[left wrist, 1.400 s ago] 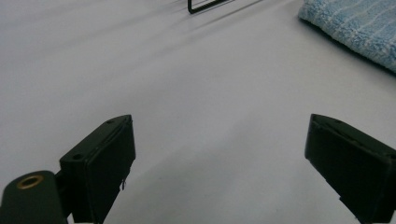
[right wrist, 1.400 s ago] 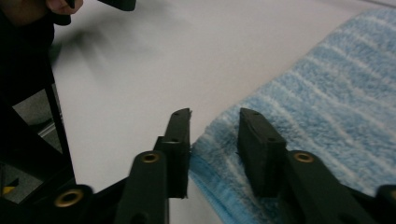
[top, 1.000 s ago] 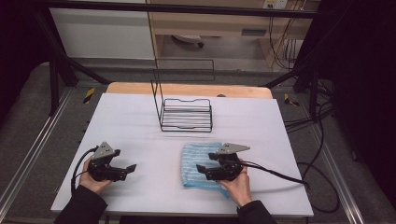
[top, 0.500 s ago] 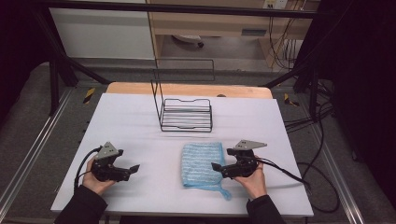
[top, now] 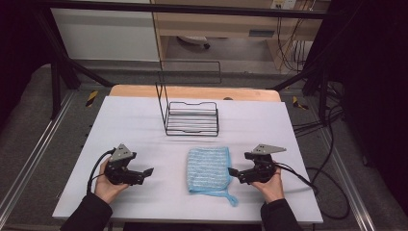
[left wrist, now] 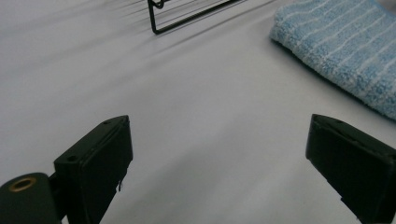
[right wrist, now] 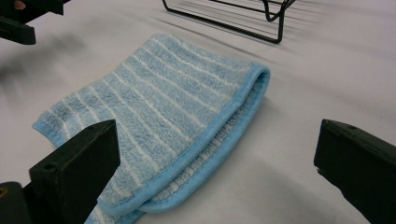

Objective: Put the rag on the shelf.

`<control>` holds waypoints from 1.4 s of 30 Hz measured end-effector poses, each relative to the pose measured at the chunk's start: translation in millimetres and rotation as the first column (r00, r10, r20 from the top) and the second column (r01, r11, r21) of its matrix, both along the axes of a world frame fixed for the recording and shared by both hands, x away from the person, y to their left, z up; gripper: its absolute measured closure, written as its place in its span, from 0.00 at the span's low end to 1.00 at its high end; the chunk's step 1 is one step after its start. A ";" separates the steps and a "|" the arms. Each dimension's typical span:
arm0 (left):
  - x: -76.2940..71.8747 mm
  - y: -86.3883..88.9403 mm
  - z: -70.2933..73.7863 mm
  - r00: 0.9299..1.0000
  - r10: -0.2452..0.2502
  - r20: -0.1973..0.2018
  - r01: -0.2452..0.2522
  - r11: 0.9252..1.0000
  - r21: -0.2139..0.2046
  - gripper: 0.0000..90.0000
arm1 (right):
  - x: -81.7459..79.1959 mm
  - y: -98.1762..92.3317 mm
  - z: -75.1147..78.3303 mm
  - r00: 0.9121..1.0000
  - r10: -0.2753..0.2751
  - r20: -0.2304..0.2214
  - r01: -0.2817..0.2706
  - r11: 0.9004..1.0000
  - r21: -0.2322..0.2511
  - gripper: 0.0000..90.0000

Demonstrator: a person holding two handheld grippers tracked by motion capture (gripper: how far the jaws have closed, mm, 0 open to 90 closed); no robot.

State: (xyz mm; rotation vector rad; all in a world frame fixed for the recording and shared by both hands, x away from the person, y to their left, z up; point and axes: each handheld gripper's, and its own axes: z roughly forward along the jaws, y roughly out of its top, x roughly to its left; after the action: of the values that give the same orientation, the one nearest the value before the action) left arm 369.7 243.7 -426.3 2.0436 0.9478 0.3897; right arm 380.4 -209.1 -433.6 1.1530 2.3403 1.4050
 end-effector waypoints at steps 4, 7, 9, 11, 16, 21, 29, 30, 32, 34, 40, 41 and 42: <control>3.9 -8.3 4.4 1.000 0.007 -0.007 -0.007 1.000 -0.015 0.08 | -0.5 -0.4 0.0 1.000 0.001 0.008 -0.001 1.000 -0.003 0.01; 6.9 -16.2 7.7 1.000 0.003 -0.007 -0.003 1.000 -0.014 0.08 | -0.9 -0.6 0.1 1.000 0.004 0.010 -0.004 1.000 -0.006 0.01; 8.7 -22.7 10.5 1.000 -0.003 -0.006 0.003 1.000 -0.012 0.08 | -1.1 -0.6 0.3 1.000 0.002 0.011 -0.002 1.000 -0.006 0.01; 10.8 -29.9 13.7 1.000 -0.008 -0.003 0.008 1.000 -0.017 0.08 | -1.3 -0.5 0.5 1.000 0.003 0.013 -0.003 1.000 -0.003 0.01; 18.7 -50.6 21.2 1.000 -0.024 0.003 0.024 1.000 -0.016 0.08 | -2.0 0.0 0.0 1.000 0.003 0.013 -0.003 1.000 -0.003 0.01; 29.0 -70.2 24.5 0.999 -0.032 0.001 0.032 0.999 -0.020 0.09 | -2.2 0.0 -0.7 1.000 0.016 0.017 -0.016 1.000 -0.017 0.01; 43.2 -99.0 24.3 0.999 -0.049 -0.007 0.049 0.999 -0.003 0.09 | -3.2 -0.2 -0.6 1.000 0.018 0.024 -0.017 1.000 -0.018 0.01; 45.0 -101.9 24.4 0.999 -0.047 -0.010 0.047 0.999 -0.006 0.09 | -3.3 -0.4 -0.3 1.000 0.019 0.023 -0.018 1.000 -0.019 0.01; 48.7 -107.3 24.5 0.999 -0.043 -0.012 0.043 0.999 -0.002 0.10 | -3.4 -0.4 -0.3 1.000 0.019 0.023 -0.018 1.000 -0.018 0.01; 52.4 -112.1 24.0 0.999 -0.034 -0.019 0.034 0.999 -0.003 0.10 | -3.2 -0.1 -0.7 1.000 0.017 0.024 -0.017 1.000 -0.018 0.01; 63.2 -122.8 19.1 0.999 -0.001 -0.051 0.000 1.000 -0.008 0.14 | -3.3 0.5 -1.5 1.000 0.017 0.019 -0.017 1.000 -0.022 0.01; 65.1 -124.5 17.3 0.998 0.005 -0.061 -0.006 1.000 -0.013 0.16 | -3.6 0.7 -1.4 1.000 0.017 0.015 -0.017 1.000 -0.021 0.01; 66.7 -126.1 15.6 0.997 0.010 -0.070 -0.011 1.000 -0.010 0.17 | -3.6 0.8 -1.5 1.000 0.017 0.014 -0.017 1.000 -0.021 0.01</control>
State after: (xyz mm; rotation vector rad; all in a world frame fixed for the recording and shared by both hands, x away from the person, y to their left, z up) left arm 436.4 117.6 -410.7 2.0547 1.0014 0.3198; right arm 376.8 -208.3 -435.1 1.1160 2.3551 1.3861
